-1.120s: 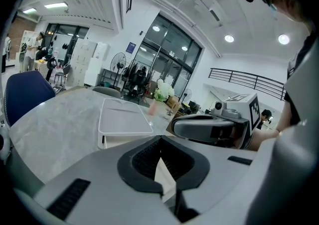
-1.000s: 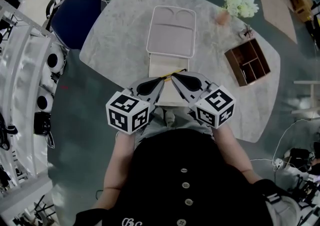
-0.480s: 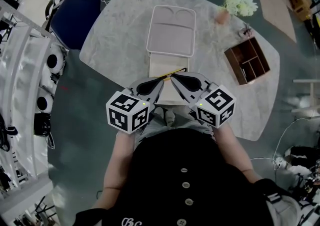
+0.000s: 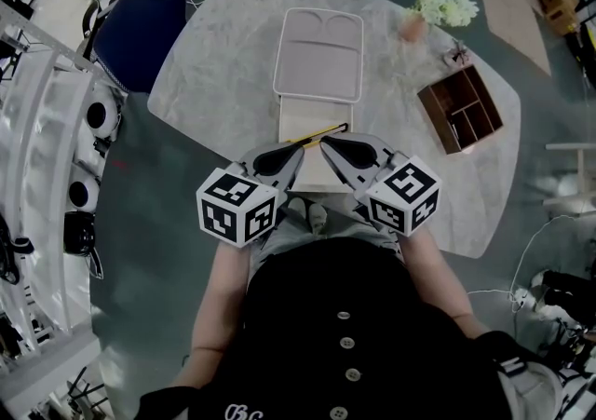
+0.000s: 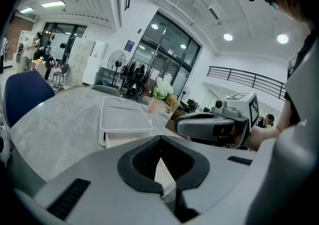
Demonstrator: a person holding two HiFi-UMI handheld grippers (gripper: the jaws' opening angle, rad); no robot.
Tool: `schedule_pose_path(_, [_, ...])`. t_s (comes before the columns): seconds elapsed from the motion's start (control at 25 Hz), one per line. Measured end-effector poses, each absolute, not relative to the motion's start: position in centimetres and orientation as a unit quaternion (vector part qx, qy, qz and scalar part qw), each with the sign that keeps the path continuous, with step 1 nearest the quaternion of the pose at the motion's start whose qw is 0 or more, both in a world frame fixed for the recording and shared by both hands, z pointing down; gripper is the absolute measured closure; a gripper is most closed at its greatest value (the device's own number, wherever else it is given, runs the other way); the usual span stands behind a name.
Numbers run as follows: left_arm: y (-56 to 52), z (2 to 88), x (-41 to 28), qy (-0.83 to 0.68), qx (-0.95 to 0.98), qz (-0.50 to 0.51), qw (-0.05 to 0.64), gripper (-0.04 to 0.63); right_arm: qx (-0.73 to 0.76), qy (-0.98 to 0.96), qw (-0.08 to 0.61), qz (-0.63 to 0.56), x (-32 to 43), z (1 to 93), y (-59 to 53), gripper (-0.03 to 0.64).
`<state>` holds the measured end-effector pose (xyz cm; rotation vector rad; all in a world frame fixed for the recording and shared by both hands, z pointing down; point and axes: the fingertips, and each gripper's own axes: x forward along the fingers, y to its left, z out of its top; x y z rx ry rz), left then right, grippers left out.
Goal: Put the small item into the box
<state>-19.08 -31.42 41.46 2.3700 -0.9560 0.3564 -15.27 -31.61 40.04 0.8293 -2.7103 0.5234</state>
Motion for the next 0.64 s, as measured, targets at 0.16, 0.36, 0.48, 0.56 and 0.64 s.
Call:
schedule_pose_path(0.16, [-31.35,41.55,-18.89,-0.351,0.884,0.133,0.279,0.578,0.284,-0.933,0.130,0.179,-15.26,40.13,-31.56,0.615])
schedule_pose_path(0.36, [-31.19,41.63,-18.72,-0.348,0.884,0.133,0.281,0.578,0.282,-0.933,0.129,0.183,-15.10,40.28,-31.39,0.615])
schedule_pose_path(0.48, [-31.13,41.66,-18.82,-0.349,0.884,0.134,0.282,0.578,0.282,-0.933,0.129,0.184,-15.07,40.29,-31.32,0.615])
schedule_pose_path(0.56, [-31.14,41.70,-18.81,-0.349,0.883,0.134,0.282,0.577,0.282,-0.933,0.130,0.183,-15.02,40.32,-31.34,0.615])
schedule_pose_path(0.64, [-31.16,41.75,-18.77,-0.350,0.883,0.135,0.282,0.578,0.282,-0.933,0.132,0.180,-14.95,40.35,-31.38,0.615])
